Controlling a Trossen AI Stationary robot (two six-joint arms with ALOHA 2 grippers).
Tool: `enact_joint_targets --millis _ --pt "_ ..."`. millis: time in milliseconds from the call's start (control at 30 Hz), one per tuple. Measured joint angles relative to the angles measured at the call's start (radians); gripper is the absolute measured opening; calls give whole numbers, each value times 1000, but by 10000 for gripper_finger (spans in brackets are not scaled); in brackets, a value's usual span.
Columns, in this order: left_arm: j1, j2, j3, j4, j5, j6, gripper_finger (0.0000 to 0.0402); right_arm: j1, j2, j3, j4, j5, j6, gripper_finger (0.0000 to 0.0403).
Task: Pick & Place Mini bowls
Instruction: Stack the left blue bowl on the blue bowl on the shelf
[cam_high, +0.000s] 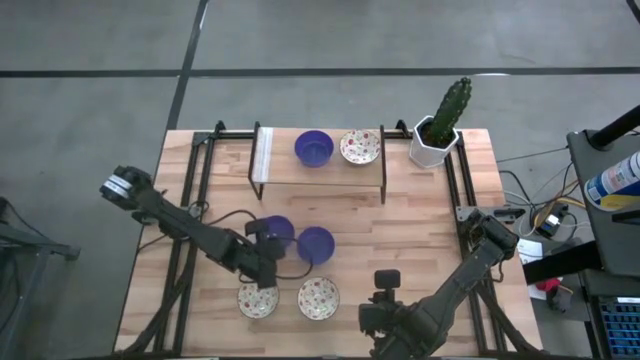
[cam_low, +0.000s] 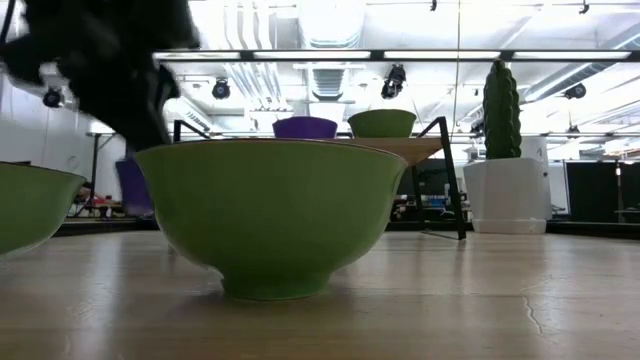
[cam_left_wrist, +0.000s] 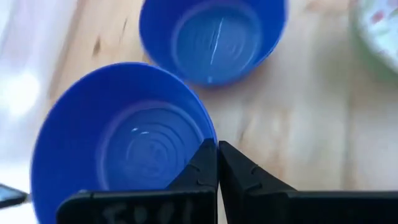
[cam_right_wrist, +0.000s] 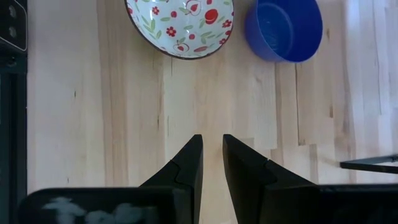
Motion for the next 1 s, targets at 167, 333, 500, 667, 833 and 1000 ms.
enact_joint_targets --millis 167,333,500,667,833,1000 --pt "17 -4 150 -92 -29 90 1 5 0 -1 0 23 6 59" --pt "62 -4 299 -188 -54 161 0 12 0 -1 0 25 8 59" --pt "156 -4 419 -240 -78 245 0 16 0 -1 1 25 9 59" --pt "281 -4 533 -248 -54 358 0 19 0 -1 9 25 19 59" --pt "413 -2 605 -231 -48 448 0 19 0 -5 19 25 52 59" --pt "538 25 628 -184 14 526 0 19 0 -33 27 25 86 59"
